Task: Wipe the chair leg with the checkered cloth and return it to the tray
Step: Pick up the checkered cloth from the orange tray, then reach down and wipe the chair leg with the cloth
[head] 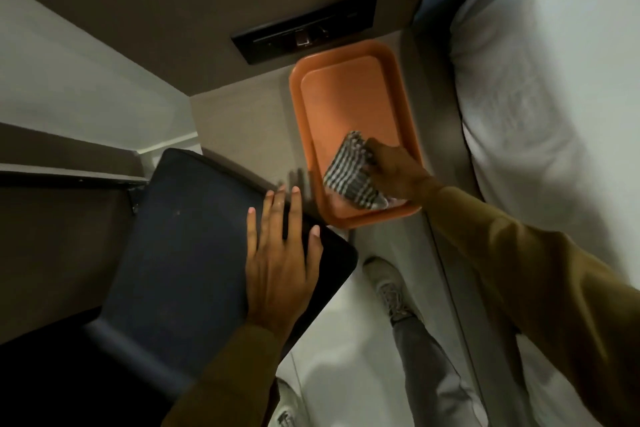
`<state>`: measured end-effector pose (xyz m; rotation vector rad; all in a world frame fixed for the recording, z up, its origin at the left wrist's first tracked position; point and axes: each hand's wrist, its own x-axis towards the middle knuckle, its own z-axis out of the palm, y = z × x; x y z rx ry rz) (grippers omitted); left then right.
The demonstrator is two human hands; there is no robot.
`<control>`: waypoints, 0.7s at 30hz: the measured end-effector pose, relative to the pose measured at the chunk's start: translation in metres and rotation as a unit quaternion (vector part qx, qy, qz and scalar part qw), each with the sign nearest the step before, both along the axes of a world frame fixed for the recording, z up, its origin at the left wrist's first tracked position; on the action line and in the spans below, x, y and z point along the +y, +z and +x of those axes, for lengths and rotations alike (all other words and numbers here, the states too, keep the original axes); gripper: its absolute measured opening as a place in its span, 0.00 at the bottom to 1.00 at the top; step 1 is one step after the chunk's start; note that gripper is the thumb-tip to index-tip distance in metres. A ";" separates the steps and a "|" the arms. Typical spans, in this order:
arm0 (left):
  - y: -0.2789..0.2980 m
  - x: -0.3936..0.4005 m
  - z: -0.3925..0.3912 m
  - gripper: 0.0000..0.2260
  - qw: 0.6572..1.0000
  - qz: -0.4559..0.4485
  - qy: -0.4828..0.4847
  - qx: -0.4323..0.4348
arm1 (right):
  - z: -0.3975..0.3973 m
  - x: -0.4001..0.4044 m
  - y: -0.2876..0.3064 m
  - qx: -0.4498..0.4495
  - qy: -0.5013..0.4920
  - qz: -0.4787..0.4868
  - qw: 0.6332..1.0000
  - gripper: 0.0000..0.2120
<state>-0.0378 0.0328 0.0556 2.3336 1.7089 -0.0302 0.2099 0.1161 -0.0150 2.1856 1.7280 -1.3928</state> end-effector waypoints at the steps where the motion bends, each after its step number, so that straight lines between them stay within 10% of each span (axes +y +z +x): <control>1: 0.006 -0.004 -0.007 0.28 1.000 0.001 -0.012 0.002 | -0.001 -0.012 0.005 0.016 -0.049 0.009 0.999 0.20; 4: 0.020 -0.018 -0.029 0.28 0.998 0.006 -0.066 0.017 | -0.010 -0.057 0.028 0.153 -0.255 0.025 0.954 0.15; 9: 0.028 -0.048 -0.083 0.29 0.980 0.030 -0.187 0.056 | -0.051 -0.164 0.067 0.349 -0.514 0.080 0.779 0.19; 16: 0.005 -0.124 -0.134 0.30 0.939 0.016 -0.330 0.097 | -0.146 -0.335 0.058 0.337 -0.704 0.147 0.608 0.04; 21: -0.039 -0.174 -0.155 0.32 0.903 0.004 -0.418 0.104 | -0.220 -0.448 0.015 0.248 -0.754 0.135 0.593 0.09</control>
